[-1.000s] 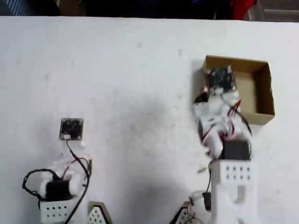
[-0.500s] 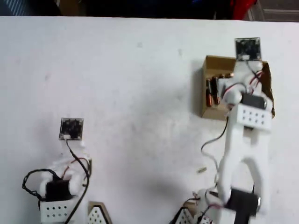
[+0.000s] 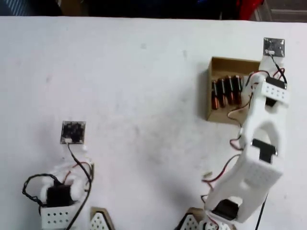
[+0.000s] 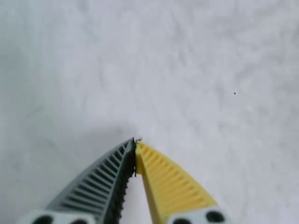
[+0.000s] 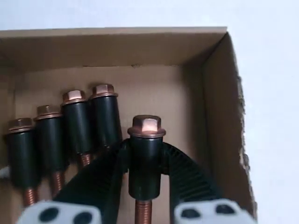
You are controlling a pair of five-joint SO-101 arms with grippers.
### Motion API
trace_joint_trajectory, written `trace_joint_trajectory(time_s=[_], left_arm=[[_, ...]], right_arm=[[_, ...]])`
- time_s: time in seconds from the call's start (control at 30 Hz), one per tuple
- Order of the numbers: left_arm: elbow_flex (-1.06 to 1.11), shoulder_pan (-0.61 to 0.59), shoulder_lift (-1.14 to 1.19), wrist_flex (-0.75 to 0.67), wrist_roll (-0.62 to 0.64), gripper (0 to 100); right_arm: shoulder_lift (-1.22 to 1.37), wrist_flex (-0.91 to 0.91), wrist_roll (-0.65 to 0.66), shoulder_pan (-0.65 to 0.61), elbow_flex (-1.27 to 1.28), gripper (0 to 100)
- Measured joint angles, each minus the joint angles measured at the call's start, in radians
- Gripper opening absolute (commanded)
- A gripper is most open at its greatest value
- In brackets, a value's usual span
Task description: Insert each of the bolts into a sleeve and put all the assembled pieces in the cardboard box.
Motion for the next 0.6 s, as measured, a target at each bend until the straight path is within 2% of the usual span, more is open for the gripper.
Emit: trace_joint_trajectory(time_s=[0.17, 0.3, 0.5, 0.6], left_arm=[[0.0, 0.0, 0.0, 0.0, 0.0, 2], [0.0, 0.0, 0.0, 0.0, 0.0, 2], [0.0, 0.0, 0.0, 0.0, 0.0, 2], [0.0, 0.0, 0.0, 0.0, 0.0, 2]], right_arm=[[0.144, 0.018, 0.005, 0.002, -0.14, 1.8], [0.23, 0.071, 0.089, -0.009, -0.236, 1.9], [0.281, 0.158, 0.11, -0.035, -0.348, 14.2], [0.279, 0.186, 0.11, -0.06, -0.391, 14.6]])
